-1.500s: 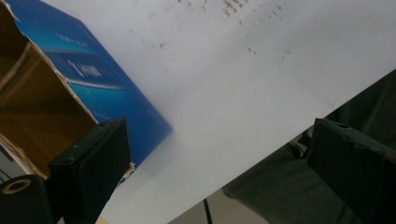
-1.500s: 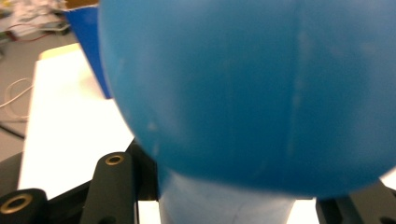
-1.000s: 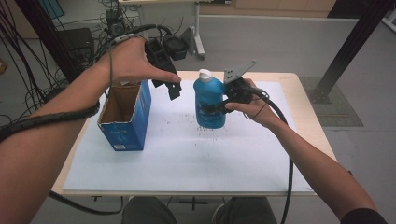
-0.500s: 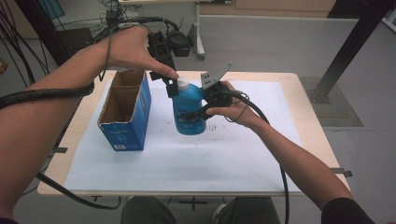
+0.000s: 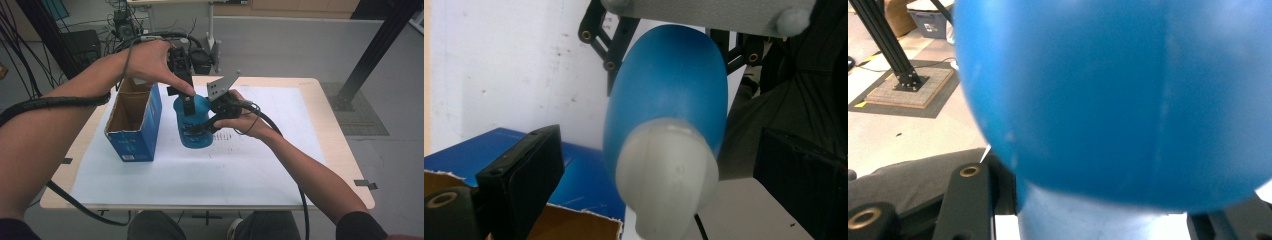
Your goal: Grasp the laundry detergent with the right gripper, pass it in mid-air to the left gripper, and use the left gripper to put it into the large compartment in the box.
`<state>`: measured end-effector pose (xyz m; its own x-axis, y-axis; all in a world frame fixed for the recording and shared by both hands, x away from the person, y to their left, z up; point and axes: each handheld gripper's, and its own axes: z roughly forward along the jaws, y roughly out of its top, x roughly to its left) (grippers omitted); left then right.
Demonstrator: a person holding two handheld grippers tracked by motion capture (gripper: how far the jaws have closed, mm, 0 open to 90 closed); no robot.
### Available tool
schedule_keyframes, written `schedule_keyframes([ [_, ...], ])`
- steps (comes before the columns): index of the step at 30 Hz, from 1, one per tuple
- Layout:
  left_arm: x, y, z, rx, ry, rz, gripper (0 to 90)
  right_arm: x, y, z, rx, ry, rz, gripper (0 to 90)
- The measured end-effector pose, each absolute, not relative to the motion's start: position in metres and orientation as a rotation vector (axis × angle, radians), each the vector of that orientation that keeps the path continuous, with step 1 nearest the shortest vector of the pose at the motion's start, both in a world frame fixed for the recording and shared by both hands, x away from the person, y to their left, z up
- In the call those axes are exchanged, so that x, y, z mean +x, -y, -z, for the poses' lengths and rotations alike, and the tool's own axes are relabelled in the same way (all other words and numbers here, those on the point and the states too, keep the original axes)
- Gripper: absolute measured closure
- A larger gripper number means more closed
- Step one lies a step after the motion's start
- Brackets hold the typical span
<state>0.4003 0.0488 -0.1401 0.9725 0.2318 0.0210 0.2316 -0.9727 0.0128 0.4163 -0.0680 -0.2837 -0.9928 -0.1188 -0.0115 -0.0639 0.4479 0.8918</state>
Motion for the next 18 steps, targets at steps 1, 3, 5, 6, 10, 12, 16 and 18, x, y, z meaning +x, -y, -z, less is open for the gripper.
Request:
schedule_keyframes([
  [1, 0.4, -0.049, 0.141, 3.111, -0.364, -0.027, 6.6, 0.416, 0.068, 0.283, 0.168, 2.629, 1.619, 43.8],
  [3, 0.4, -0.049, 0.144, 3.117, -0.36, -0.031, 6.6, 0.416, 0.068, 0.283, 0.168, 2.631, 1.623, 43.8],
  [5, 0.4, -0.05, 0.147, 3.119, -0.357, -0.022, 6.6, 0.415, 0.067, 0.282, 0.175, 2.633, 1.627, 43.7],
  [6, 0.4, -0.05, 0.149, 3.116, -0.358, -0.019, 6.5, 0.415, 0.067, 0.282, 0.176, 2.633, 1.627, 43.7],
  [10, 0.4, -0.051, 0.153, 3.112, -0.347, -0.01, 6.7, 0.413, 0.066, 0.281, 0.192, 2.634, 1.637, 43.8],
  [12, 0.399, -0.051, 0.154, 3.113, -0.343, -0.009, 6.7, 0.412, 0.066, 0.28, 0.193, 2.627, 1.634, 43.8],
  [16, 0.399, -0.05, 0.153, 3.105, -0.337, -0.012, 6.7, 0.412, 0.065, 0.279, 0.186, 2.627, 1.633, 43.8],
  [18, 0.399, -0.05, 0.153, 3.104, -0.337, -0.014, 6.8, 0.412, 0.066, 0.279, 0.185, 2.626, 1.637, 43.8],
])
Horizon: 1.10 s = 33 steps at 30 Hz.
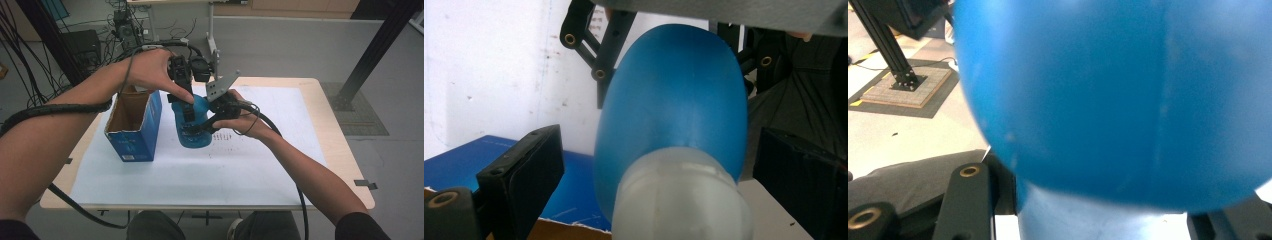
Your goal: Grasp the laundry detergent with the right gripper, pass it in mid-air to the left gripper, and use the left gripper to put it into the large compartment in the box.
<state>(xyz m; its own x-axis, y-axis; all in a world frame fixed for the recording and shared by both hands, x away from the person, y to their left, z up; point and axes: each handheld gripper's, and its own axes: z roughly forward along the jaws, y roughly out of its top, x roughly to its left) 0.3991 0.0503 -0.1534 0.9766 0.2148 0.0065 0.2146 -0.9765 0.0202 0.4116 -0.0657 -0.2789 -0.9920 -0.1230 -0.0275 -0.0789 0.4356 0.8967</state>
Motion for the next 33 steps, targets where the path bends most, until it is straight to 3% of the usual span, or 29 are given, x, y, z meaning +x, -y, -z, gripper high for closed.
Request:
schedule_keyframes([
  [33, 0.3982, -0.0468, 0.152, 3.1, -0.315, -0.022, 6.9, 0.4155, 0.0731, 0.2775, 0.142, 2.631, 1.659, 43.7],
])
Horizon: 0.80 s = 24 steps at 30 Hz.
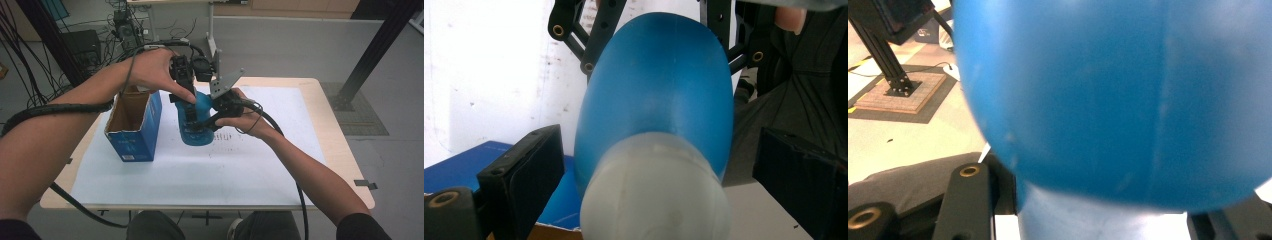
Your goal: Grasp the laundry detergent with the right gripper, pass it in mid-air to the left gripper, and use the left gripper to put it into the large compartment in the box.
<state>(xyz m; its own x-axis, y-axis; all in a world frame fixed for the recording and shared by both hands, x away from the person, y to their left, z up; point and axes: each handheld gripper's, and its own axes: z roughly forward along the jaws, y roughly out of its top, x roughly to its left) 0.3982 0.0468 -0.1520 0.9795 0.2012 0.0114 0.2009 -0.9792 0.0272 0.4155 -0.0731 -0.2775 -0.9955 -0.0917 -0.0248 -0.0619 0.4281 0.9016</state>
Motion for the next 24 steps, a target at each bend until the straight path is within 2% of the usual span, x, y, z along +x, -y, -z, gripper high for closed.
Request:
schedule_keyframes([
  [24, 0.3995, -0.0443, 0.1493, 3.105, -0.316, -0.035, 7.4, 0.4172, 0.0756, 0.2762, 0.131, 2.627, 1.677, 43.7],
])
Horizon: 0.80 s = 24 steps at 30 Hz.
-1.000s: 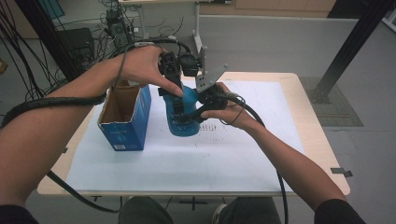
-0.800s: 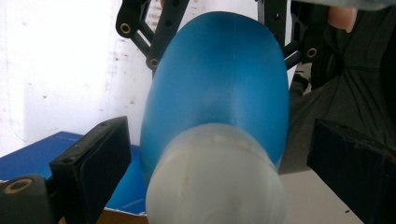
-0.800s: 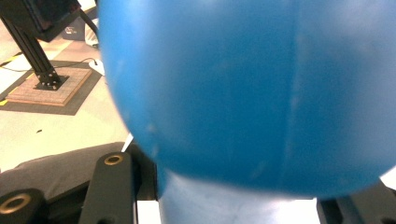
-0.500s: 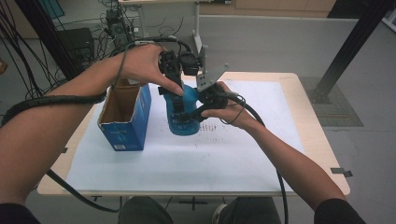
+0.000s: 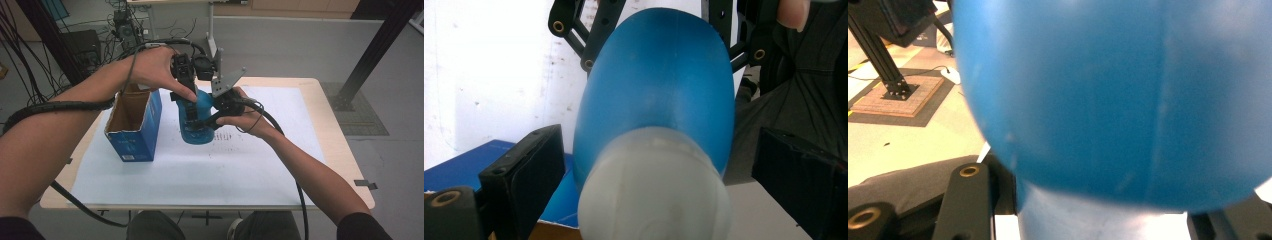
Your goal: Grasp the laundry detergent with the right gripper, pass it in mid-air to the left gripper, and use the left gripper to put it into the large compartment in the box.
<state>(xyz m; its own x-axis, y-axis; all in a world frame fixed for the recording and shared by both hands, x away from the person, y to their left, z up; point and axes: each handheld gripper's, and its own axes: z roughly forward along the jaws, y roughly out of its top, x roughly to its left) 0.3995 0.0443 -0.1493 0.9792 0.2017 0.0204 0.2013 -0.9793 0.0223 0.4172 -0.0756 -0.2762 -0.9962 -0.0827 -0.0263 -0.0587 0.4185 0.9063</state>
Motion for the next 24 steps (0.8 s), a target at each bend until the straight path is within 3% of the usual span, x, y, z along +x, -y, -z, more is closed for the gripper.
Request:
schedule_keyframes([
  [24, 0.4015, -0.0429, 0.1518, 3.12, -0.306, -0.042, 9.1, 0.4181, 0.0768, 0.2764, 0.122, 2.624, 1.678, 43.7],
])
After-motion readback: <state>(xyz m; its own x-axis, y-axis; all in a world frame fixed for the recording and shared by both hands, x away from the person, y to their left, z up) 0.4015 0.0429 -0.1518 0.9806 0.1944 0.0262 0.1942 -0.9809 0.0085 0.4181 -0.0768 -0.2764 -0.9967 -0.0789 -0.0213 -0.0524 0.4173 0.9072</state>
